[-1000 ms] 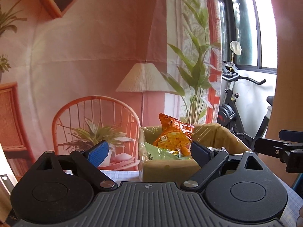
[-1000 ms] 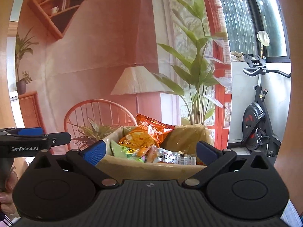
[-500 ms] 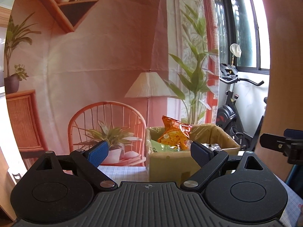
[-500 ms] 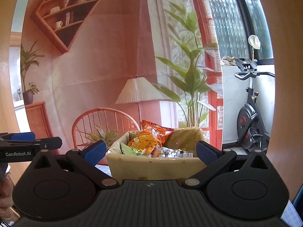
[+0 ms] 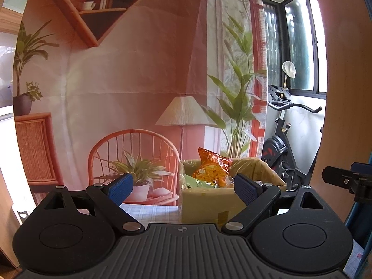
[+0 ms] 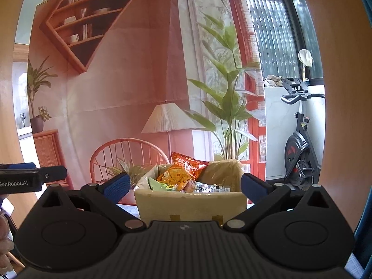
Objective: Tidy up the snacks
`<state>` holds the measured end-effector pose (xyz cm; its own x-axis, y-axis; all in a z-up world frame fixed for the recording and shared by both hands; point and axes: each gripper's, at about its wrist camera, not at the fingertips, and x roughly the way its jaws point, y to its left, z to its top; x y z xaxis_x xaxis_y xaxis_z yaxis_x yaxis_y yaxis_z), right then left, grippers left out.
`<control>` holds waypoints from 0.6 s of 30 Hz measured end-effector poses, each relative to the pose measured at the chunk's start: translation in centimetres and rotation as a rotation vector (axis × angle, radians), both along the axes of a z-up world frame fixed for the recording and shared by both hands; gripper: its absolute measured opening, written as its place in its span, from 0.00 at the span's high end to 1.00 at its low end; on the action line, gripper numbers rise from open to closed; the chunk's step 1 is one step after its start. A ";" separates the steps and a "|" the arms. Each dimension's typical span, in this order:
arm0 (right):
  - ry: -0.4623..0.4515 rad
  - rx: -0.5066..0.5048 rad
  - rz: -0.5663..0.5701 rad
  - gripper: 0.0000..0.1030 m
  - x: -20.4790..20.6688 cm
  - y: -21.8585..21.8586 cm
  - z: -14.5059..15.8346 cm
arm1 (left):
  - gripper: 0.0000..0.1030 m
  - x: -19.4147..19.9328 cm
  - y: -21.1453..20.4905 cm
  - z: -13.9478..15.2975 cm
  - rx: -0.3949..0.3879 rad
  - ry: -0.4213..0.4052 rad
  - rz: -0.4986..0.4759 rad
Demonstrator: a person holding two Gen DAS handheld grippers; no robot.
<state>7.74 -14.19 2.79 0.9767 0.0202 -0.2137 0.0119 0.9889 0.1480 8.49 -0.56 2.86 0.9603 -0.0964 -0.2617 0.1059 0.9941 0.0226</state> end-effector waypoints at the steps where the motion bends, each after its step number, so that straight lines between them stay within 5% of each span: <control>1: -0.002 -0.002 -0.001 0.00 -0.1 0.1 0.1 | 0.08 0.0 0.1 0.0 -0.005 0.000 0.000; 18: -0.007 -0.012 -0.003 0.00 -0.5 0.4 0.5 | 0.08 -0.3 0.7 -0.1 -0.019 0.005 0.018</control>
<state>7.22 -13.76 3.26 0.9782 0.0151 -0.2069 0.0137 0.9905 0.1366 8.22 0.15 2.79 0.9607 -0.0839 -0.2645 0.0878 0.9961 0.0029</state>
